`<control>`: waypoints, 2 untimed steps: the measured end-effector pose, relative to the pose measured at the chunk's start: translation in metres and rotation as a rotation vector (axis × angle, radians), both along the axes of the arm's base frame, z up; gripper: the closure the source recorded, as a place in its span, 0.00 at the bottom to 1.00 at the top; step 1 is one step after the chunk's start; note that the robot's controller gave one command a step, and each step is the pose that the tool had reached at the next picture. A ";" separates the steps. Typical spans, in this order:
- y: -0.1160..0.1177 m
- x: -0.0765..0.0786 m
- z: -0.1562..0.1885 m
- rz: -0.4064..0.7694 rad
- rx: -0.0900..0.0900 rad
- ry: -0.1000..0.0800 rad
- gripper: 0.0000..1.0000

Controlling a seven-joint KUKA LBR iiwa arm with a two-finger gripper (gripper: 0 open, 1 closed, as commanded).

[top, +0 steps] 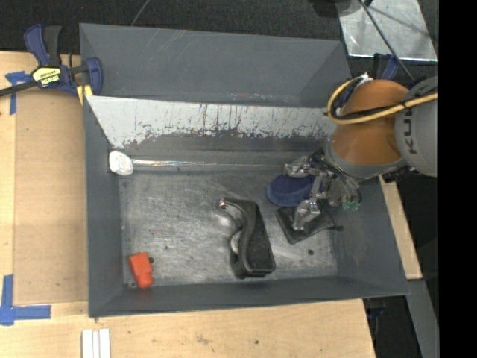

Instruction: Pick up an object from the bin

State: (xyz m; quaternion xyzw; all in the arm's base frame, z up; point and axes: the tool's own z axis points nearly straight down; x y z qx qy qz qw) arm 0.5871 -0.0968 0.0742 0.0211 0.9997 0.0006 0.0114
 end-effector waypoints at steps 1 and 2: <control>0.000 0.005 0.007 0.000 -0.004 -0.018 1.00; 0.014 0.014 0.159 -0.034 -0.002 0.009 1.00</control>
Offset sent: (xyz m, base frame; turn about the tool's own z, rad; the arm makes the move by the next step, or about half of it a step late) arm 0.0000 0.0000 0.0000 0.0000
